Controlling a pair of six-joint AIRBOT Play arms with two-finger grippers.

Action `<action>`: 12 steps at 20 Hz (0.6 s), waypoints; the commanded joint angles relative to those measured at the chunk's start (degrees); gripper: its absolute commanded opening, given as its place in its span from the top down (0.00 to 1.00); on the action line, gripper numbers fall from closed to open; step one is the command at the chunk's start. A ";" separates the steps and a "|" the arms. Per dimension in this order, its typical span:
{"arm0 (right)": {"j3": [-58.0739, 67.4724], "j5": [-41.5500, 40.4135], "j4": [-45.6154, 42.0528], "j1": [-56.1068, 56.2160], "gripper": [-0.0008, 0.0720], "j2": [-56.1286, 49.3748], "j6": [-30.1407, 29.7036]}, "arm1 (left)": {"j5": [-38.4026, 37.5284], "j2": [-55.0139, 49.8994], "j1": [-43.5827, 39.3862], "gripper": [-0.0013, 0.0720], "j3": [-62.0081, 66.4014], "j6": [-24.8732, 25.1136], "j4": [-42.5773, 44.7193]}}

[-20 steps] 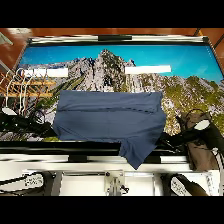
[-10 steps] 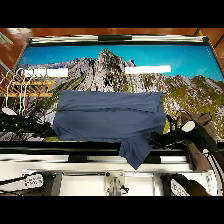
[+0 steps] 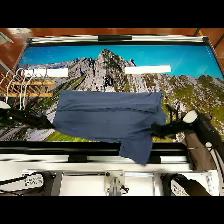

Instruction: Fold the shirts.

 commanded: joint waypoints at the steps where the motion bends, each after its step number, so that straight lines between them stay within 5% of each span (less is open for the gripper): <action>1: 11.72 -1.38 -2.29 0.17 0.91 -1.31 2.71 | 0.94 -0.24 -0.48 0.93 8.79 -1.92 -1.68; 12: 43.47 -6.45 -2.34 0.17 0.91 -28.63 4.81 | 1.79 -23.56 -9.14 0.93 44.57 -17.18 -2.93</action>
